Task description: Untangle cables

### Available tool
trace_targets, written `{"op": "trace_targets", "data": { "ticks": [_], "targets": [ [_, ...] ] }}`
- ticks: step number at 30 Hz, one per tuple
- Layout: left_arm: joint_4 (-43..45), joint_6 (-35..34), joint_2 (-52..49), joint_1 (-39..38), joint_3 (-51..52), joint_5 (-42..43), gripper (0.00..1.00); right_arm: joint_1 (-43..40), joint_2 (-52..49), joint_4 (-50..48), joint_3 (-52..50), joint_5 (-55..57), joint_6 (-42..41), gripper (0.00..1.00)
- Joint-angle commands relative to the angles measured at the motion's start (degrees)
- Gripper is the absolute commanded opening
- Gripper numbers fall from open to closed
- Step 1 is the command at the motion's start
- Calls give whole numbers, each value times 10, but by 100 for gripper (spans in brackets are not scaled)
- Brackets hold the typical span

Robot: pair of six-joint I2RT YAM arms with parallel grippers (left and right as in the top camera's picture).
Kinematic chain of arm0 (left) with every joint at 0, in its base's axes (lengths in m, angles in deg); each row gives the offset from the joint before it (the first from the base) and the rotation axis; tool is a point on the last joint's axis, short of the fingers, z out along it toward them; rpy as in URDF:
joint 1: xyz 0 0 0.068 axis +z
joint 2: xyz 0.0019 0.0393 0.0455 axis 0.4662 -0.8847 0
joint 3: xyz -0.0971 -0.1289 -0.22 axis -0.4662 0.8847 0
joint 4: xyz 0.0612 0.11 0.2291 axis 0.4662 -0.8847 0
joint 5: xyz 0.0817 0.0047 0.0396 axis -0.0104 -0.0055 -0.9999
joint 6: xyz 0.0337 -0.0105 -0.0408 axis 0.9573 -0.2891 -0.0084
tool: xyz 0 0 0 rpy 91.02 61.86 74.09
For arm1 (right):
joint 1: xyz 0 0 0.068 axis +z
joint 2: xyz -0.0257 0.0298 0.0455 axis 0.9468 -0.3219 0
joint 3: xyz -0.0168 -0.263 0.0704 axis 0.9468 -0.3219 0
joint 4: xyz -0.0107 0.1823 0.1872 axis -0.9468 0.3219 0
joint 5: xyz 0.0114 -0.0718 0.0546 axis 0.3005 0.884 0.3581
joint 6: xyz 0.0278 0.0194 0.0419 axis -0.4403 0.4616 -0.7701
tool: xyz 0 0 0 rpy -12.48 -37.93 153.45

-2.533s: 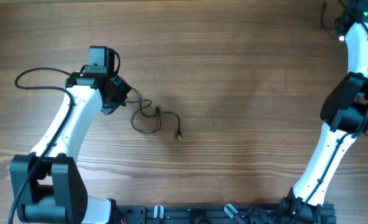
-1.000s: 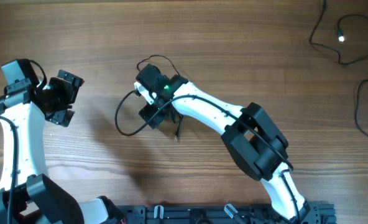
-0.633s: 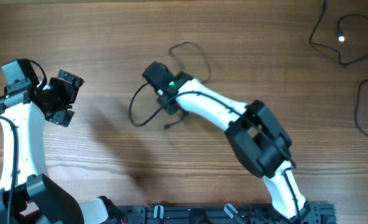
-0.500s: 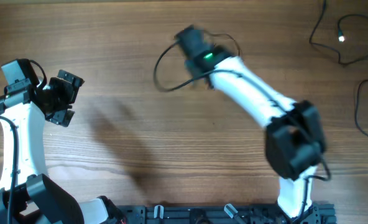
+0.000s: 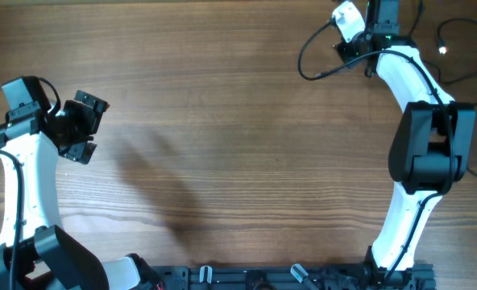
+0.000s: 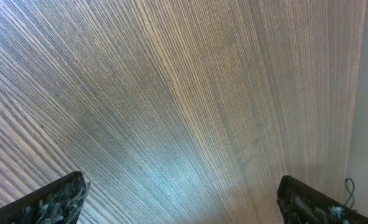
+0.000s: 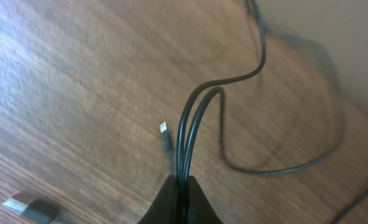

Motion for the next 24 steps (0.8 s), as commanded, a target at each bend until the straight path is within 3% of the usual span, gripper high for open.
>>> {"op": "trace_targets", "data": {
  "ticks": [1, 5, 6, 8, 13, 17, 24],
  "targets": [
    [2, -7, 4, 2, 0, 4, 100, -14, -1, -4, 5, -10, 15, 6],
    [2, -7, 4, 2, 0, 4, 100, -12, 66, 32, 5, 5, -29, 7],
    [2, -7, 4, 2, 0, 4, 100, -11, 104, 47, 5, 7, -28, 99],
    [2, -7, 4, 2, 0, 4, 100, -11, 162, 63, 5, 19, -31, 100],
    [2, -7, 4, 2, 0, 4, 100, -11, 331, 104, 5, 41, -166, 100],
    [2, -7, 4, 2, 0, 4, 100, -11, 479, 209, 5, 41, -284, 100],
    [2, -7, 4, 2, 0, 4, 100, -11, 734, 416, -5, 41, -296, 100]
  ]
}}
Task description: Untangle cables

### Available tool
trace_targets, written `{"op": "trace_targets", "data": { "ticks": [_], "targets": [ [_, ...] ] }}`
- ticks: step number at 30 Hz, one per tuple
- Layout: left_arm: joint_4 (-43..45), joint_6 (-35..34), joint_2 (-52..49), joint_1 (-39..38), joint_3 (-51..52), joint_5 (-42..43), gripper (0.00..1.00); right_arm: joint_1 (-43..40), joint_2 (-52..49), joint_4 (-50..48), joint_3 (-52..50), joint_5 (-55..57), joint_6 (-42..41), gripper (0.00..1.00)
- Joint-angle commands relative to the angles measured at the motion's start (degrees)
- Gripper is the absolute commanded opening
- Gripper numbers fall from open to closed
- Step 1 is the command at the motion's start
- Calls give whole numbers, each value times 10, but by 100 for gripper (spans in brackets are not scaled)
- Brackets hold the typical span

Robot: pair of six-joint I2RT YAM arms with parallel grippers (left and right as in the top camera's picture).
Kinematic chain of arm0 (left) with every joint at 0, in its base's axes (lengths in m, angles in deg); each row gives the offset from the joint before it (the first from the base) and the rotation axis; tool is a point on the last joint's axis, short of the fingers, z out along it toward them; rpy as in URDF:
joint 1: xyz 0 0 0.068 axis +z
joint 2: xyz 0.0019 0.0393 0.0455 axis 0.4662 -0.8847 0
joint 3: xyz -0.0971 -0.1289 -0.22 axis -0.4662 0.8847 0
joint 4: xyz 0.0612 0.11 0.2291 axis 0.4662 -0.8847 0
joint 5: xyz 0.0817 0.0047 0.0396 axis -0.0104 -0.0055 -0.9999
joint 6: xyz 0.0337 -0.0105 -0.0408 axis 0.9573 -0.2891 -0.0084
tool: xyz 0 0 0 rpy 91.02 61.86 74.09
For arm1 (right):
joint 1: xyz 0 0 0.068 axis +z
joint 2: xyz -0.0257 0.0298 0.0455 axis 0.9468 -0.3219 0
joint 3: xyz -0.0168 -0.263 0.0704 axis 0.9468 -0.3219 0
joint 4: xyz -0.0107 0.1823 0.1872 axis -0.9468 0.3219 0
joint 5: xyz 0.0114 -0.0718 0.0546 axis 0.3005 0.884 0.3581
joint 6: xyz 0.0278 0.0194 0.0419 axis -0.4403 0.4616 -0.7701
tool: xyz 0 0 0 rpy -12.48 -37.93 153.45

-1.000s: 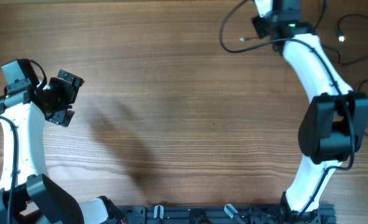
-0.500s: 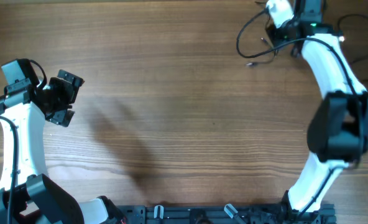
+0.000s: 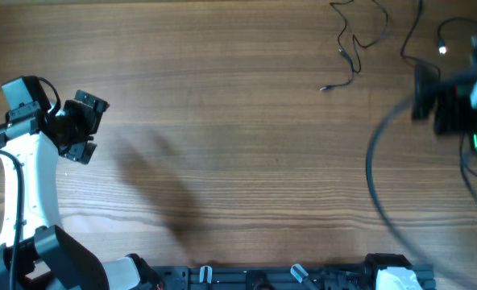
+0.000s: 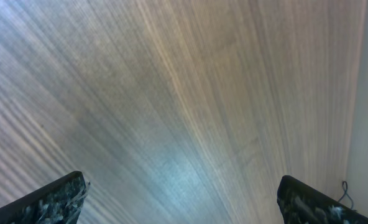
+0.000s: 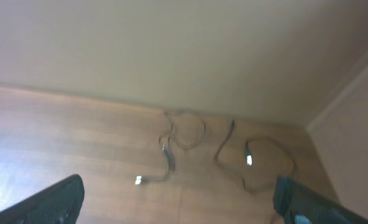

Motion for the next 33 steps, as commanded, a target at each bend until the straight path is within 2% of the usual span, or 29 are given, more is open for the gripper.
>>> {"op": "trace_targets", "data": {
  "ticks": [1, 5, 9, 12, 15, 17, 22, 26, 33],
  "targets": [
    [2, -7, 4, 2, 0, 4, 100, 1, 96, 30, -27, 6, -13, 100],
    [2, -7, 4, 2, 0, 4, 100, 1, 273, 23, -150, -3, -32, 100],
    [2, -7, 4, 2, 0, 4, 100, 1, 390, 22, -246, -46, -59, 100],
    [2, -7, 4, 2, 0, 4, 100, 1, 399, 13, -294, -53, -78, 100],
    [2, -7, 4, 2, 0, 4, 100, 1, 399, 10, -342, -55, -170, 100],
    [2, -7, 4, 2, 0, 4, 100, 1, 399, 9, -360, -12, -163, 100],
    [2, -7, 4, 2, 0, 4, 100, 1, 399, -37, -409, -20, -163, 100],
    [2, -7, 4, 2, 0, 4, 100, 12, 407, -124, -491, -34, -160, 100],
    [2, -7, 4, 2, 0, 4, 100, 12, 539, -275, -669, -29, -132, 100]
  ]
}}
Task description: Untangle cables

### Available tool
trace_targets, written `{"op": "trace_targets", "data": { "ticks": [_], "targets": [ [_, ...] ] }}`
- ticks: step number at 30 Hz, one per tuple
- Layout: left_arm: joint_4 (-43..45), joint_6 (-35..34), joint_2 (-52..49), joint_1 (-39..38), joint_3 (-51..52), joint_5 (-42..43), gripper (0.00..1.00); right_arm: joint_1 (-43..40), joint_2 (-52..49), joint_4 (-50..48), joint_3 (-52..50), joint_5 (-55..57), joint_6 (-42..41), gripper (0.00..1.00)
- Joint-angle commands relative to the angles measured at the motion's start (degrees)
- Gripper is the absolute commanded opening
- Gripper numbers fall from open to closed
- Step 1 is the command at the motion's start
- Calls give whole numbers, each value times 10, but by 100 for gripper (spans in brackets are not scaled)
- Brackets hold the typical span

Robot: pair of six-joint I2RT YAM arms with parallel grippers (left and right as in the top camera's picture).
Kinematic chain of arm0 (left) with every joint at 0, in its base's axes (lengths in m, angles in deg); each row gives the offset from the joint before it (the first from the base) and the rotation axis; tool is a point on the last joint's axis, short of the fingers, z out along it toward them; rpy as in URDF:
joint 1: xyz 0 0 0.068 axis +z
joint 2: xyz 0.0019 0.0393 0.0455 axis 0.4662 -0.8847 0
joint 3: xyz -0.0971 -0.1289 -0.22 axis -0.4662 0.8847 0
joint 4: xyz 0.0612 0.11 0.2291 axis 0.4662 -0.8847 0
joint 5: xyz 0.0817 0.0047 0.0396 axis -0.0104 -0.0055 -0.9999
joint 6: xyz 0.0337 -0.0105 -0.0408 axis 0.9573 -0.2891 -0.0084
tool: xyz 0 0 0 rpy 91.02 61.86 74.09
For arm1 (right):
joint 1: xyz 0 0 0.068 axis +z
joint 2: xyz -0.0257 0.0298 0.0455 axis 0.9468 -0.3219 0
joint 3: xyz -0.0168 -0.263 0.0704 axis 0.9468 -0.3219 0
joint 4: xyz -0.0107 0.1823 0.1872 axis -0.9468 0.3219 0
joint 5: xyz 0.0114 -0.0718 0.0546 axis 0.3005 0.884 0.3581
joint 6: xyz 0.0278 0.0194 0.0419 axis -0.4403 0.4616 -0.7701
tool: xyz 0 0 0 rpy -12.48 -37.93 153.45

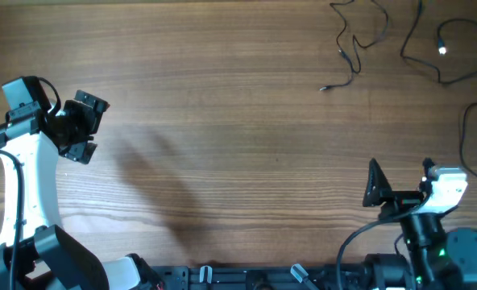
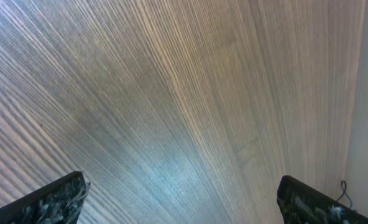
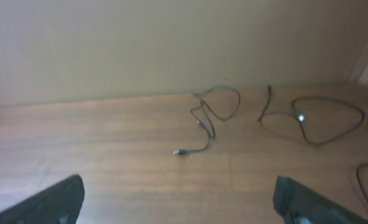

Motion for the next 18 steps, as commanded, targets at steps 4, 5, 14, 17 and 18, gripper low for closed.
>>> {"op": "trace_targets", "data": {
  "ticks": [4, 5, 14, 17, 18],
  "targets": [
    [2, -5, 4, 2, -1, 3, 100, 3, 69, -178, -155, -4, 14, 100],
    [2, -5, 4, 2, -1, 3, 100, 3, 69, -210, -176, -5, 14, 100],
    [2, -5, 4, 2, -1, 3, 100, -11, 87, -357, -331, -5, 4, 100],
    [2, -5, 4, 2, -1, 3, 100, -45, 87, -369, -348, -9, -17, 100],
    [2, -5, 4, 2, -1, 3, 100, -59, 87, -369, -348, -9, -17, 100]
  ]
}}
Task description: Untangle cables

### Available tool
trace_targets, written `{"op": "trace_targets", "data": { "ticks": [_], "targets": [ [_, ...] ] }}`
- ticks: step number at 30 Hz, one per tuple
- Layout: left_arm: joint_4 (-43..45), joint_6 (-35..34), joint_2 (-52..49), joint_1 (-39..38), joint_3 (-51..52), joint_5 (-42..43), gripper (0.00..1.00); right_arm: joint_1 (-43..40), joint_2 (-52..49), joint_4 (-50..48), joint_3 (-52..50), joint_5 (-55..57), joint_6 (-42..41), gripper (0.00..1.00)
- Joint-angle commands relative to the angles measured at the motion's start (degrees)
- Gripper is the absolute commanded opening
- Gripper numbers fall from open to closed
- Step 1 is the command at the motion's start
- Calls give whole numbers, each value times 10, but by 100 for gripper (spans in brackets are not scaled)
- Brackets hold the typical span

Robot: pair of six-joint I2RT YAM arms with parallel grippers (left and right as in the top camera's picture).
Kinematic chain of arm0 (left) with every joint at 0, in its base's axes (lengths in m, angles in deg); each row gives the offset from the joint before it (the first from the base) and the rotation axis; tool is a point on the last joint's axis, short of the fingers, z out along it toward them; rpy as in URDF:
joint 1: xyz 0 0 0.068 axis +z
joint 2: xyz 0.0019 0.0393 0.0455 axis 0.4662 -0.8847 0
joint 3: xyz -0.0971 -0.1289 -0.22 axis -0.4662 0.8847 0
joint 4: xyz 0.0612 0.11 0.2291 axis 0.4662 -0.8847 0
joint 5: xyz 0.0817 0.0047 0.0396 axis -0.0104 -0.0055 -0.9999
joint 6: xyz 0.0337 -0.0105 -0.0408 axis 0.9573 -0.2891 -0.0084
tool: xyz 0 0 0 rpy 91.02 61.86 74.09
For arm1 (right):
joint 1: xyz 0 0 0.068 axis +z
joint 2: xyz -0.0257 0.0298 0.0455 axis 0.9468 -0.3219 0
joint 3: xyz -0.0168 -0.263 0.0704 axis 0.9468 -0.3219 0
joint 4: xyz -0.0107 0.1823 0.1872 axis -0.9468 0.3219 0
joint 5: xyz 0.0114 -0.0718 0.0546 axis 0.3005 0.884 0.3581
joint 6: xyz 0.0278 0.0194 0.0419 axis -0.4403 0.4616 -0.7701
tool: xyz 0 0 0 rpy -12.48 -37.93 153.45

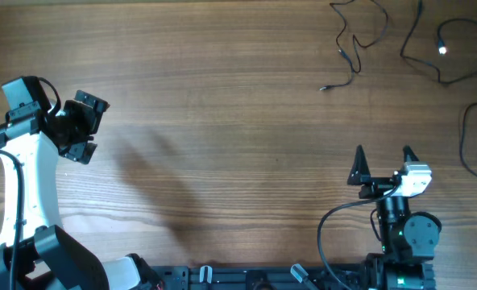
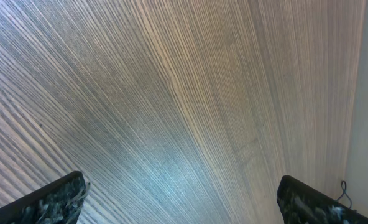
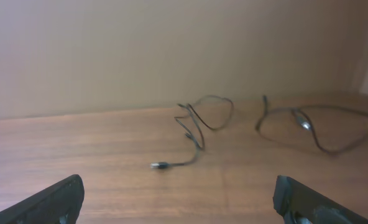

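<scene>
Three thin black cables lie apart at the table's far right. One winds down to a small plug, and the right wrist view shows it too. A looped cable with a white connector lies to its right, seen in the right wrist view as a loop. A third cable curves along the right edge. My right gripper stands open near the front edge, facing the cables with nothing between its fingers. My left gripper is open over bare wood at the far left.
The wooden table carries nothing else. A dark rail with clips runs along the front edge. A bit of cable shows beyond the table edge in the left wrist view.
My right gripper has shifted a little left and forward near the front edge, still open, and looks at the cables from lower down. The left arm and the cables have not moved.
My right gripper was shut on a black cable at the far right corner. Then it was open and away from there, with the cables lying spread apart. After that it stood open by the front edge, as it does now. The left gripper stayed open throughout.
</scene>
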Motion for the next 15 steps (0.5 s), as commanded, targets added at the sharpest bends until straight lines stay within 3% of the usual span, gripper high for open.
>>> {"op": "trace_targets", "data": {
  "ticks": [1, 4, 15],
  "targets": [
    [2, -5, 4, 2, -1, 3, 100, -32, 9, -3, -2, -8, -8, 100],
    [2, -5, 4, 2, -1, 3, 100, -36, 9, -3, -2, -7, 36, 100],
    [2, -5, 4, 2, -1, 3, 100, -36, 9, -5, -2, -7, 35, 100]
  ]
}}
